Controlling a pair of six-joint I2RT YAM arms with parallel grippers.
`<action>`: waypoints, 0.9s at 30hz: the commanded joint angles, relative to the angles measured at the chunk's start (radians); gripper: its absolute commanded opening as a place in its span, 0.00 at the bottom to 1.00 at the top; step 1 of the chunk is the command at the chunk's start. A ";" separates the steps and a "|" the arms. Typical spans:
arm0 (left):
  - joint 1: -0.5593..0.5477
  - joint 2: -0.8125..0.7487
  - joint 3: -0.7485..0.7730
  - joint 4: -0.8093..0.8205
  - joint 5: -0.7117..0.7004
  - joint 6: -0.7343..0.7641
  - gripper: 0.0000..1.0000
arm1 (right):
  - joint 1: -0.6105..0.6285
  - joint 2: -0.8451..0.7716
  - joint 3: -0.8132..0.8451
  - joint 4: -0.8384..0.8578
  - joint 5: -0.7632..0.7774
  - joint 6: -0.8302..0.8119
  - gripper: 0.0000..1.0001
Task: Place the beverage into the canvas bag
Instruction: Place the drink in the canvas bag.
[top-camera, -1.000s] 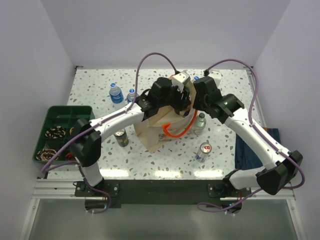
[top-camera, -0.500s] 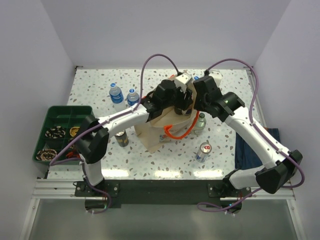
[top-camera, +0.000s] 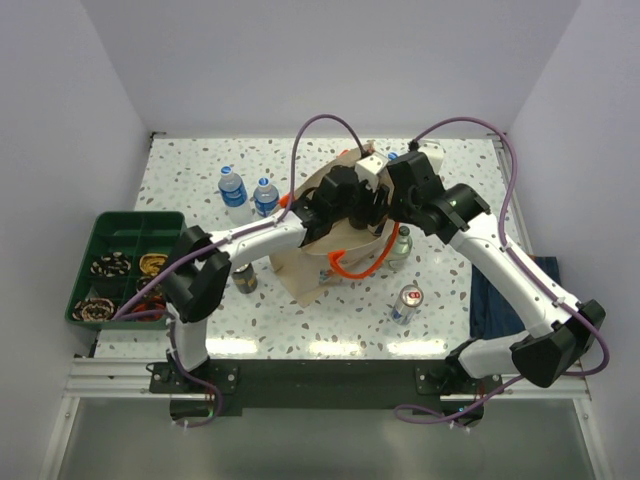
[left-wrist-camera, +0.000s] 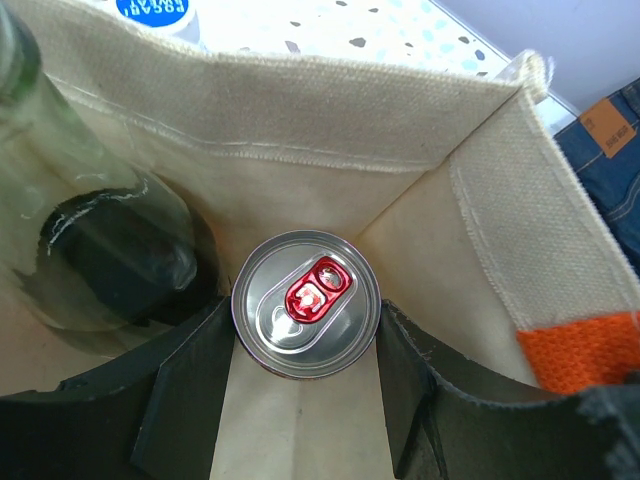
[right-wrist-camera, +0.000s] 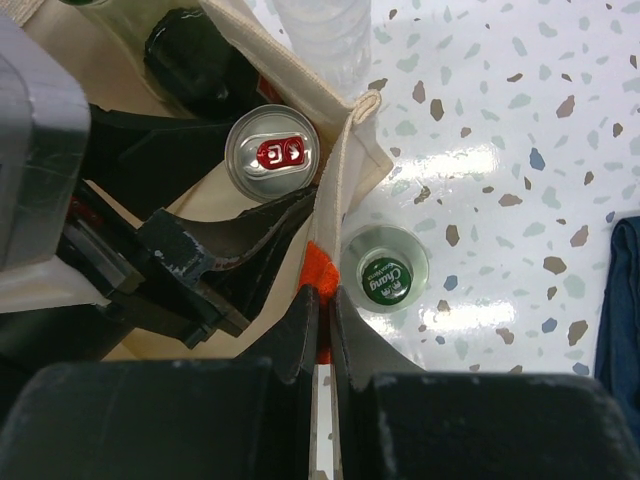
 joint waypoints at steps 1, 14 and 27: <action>-0.008 -0.001 0.040 0.140 -0.024 -0.005 0.00 | 0.002 0.002 0.041 -0.020 0.010 0.006 0.00; -0.014 0.058 0.067 0.091 -0.064 0.018 0.00 | 0.002 -0.009 0.033 -0.019 0.010 0.001 0.00; -0.017 0.090 0.068 0.055 -0.078 0.013 0.00 | 0.002 -0.015 0.022 -0.011 0.004 0.000 0.00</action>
